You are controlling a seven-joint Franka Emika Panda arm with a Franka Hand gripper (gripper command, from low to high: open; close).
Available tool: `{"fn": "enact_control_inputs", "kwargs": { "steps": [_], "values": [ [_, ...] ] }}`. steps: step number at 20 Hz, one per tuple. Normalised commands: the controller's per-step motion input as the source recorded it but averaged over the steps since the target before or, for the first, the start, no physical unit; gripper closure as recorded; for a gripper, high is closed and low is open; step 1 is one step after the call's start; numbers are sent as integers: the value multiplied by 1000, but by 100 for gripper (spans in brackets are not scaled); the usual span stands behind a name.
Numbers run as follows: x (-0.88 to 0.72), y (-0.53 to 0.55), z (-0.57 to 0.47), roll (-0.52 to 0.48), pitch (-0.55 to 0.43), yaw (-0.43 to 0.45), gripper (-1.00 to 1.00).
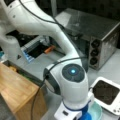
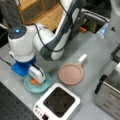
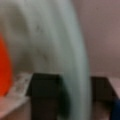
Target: Pick up the pan. Place the pan on the table. Pick up the bowl. Place the bowl on the stove.
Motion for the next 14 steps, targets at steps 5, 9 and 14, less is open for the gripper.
{"fn": "enact_control_inputs", "kwargs": {
  "steps": [5, 9, 14],
  "values": [
    [-57, -206, -59, 353, -81, 210, 100],
    [-47, -296, -8, 464, -68, 141, 100],
    [-37, -264, 45, 442, -26, 74, 100]
  ]
}}
